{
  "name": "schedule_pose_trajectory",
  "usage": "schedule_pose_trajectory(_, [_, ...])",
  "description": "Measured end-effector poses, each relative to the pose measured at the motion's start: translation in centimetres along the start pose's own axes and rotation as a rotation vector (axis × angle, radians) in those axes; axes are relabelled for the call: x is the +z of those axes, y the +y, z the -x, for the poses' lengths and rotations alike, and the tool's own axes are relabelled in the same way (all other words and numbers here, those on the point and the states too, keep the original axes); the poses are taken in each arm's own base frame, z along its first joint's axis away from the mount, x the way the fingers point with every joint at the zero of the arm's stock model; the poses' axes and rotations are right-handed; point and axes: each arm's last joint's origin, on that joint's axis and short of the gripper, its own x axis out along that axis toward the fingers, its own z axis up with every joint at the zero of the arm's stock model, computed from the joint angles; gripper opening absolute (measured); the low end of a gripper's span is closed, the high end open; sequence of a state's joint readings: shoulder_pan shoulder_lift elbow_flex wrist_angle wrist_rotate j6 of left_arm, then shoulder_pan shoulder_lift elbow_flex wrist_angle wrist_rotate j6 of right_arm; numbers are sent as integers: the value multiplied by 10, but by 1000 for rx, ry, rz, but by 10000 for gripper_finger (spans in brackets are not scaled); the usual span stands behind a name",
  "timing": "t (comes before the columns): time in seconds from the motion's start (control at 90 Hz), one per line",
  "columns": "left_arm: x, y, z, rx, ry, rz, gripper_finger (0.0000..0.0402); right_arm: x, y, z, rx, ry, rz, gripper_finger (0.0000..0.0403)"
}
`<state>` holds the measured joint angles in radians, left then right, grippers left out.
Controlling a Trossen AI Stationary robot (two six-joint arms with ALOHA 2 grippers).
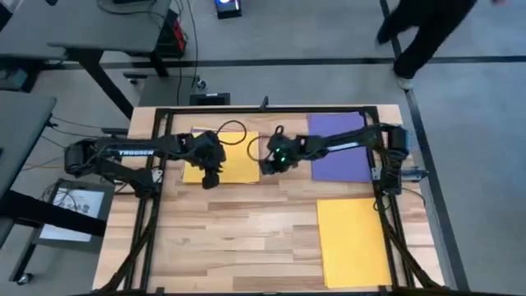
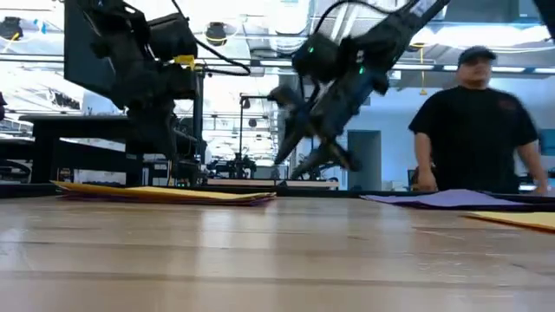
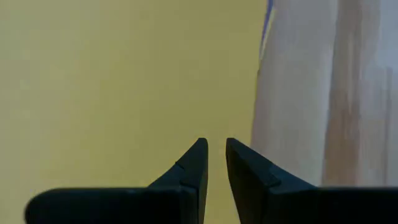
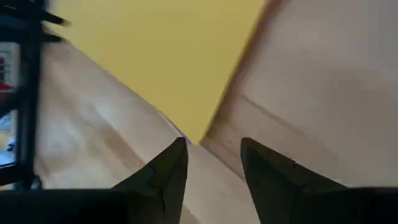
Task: Organize paper
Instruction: Stack the yellow paper on the bottom right yellow papers
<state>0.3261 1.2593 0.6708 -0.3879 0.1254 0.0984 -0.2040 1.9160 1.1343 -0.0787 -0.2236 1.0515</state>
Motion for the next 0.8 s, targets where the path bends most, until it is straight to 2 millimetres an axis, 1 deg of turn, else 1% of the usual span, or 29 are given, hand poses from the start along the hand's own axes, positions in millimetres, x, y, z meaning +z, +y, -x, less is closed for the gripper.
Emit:
schedule_pose_trajectory(0.078, [-5,1,-9,3,-13,-15,42,-1,1,-11,46,-6,-36,156])
schedule_pose_trajectory(0.167, [-11,2,-19,3,-13,-37,42,1,2,-16,74,-19,-60,160])
schedule_pose_trajectory(0.233, [-17,2,-27,-1,8,-40,42,-1,0,-16,44,-17,-65,161])
schedule_pose_trajectory(0.311, [-18,3,-33,-1,15,-43,42,-2,-2,-17,5,-41,-64,162])
schedule_pose_trajectory(0.456, [-17,4,-44,-3,16,-43,42,-2,-3,-17,-5,-58,-59,162])
schedule_pose_trajectory(0.567, [-18,5,-54,-10,20,-50,42,-4,-5,-28,1,-63,-66,162])
schedule_pose_trajectory(0.678, [-19,6,-59,-15,33,-51,42,-4,-1,-27,17,-73,-63,162])
schedule_pose_trajectory(0.8, [-19,6,-59,-16,36,-66,42,-6,-4,-27,1,-65,-70,162])
